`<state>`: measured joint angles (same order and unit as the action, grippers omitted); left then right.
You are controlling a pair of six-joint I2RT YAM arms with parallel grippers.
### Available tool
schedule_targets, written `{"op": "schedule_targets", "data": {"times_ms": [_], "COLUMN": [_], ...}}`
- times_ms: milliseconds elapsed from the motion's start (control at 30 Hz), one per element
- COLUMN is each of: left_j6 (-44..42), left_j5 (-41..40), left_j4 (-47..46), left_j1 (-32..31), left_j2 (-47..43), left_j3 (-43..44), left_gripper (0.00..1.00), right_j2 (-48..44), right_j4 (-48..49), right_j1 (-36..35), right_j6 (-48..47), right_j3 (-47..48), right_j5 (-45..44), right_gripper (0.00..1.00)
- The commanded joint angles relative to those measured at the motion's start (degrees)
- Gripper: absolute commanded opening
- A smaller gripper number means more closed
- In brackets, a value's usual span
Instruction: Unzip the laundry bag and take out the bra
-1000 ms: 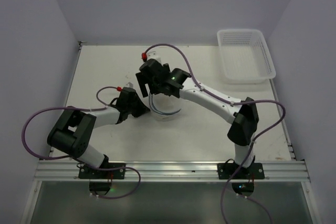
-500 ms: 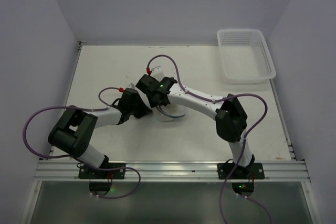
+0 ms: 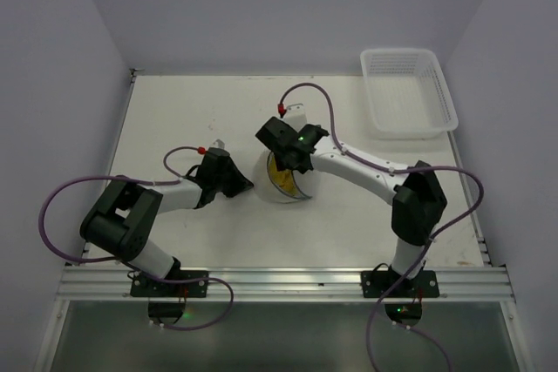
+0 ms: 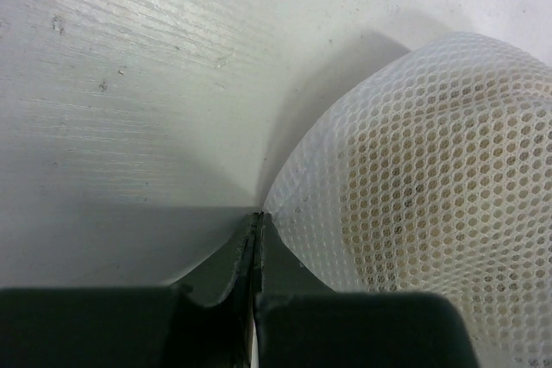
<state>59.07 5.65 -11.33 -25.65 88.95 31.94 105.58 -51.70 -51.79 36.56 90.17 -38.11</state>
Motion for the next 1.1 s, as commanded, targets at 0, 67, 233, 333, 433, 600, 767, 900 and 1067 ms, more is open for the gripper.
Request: {"op": "schedule_targets", "data": {"times_ms": [0, 67, 233, 333, 433, 600, 767, 900, 1067], "left_j6": [-0.27, -0.18, -0.09, -0.27, -0.36, -0.36, -0.27, -0.18, -0.18], "left_j5": [-2.66, -2.75, -2.66, -2.57, -2.49, -2.13, -1.87, -2.22, -2.05], "left_j4": [2.63, 2.81, 2.98, 3.25, 3.25, 3.25, 3.25, 3.42, 3.77], "left_j1": [-0.37, -0.37, -0.37, -0.37, -0.37, -0.37, -0.37, -0.37, -0.37], "left_j2": [0.70, 0.79, 0.53, 0.44, 0.26, 0.18, -0.44, -0.88, -1.06], "left_j3": [-1.80, -1.71, -1.45, -1.10, -1.18, -1.53, -1.71, -1.80, -1.62], "left_gripper": [0.00, 0.00, 0.00, 0.00, 0.00, 0.00, 0.00, 0.00, 0.00], "right_j2": [-7.92, -11.52, -26.52, -34.46, -41.65, -50.90, -44.27, -36.53, -27.46], "right_j4": [-2.34, -2.88, -2.62, -2.00, -0.86, 15.17, 27.52, 33.23, 38.50], "right_j1": [1.60, 2.39, 8.35, 11.44, 12.41, 12.50, 12.42, 12.42, 12.42], "right_j6": [3.60, 5.18, 8.26, 9.85, 9.85, 1.77, 2.81, 7.47, 9.32], "right_j3": [-2.71, -6.13, -21.30, -30.01, -34.17, -36.46, -35.34, -33.92, -30.94], "right_j5": [-5.92, -6.54, -3.91, -1.01, 2.24, 19.59, 31.77, 32.22, 34.15], "right_gripper": [0.84, 0.84, 0.84, 0.84, 0.83, 0.82, 0.81, 0.78, 0.73]}}
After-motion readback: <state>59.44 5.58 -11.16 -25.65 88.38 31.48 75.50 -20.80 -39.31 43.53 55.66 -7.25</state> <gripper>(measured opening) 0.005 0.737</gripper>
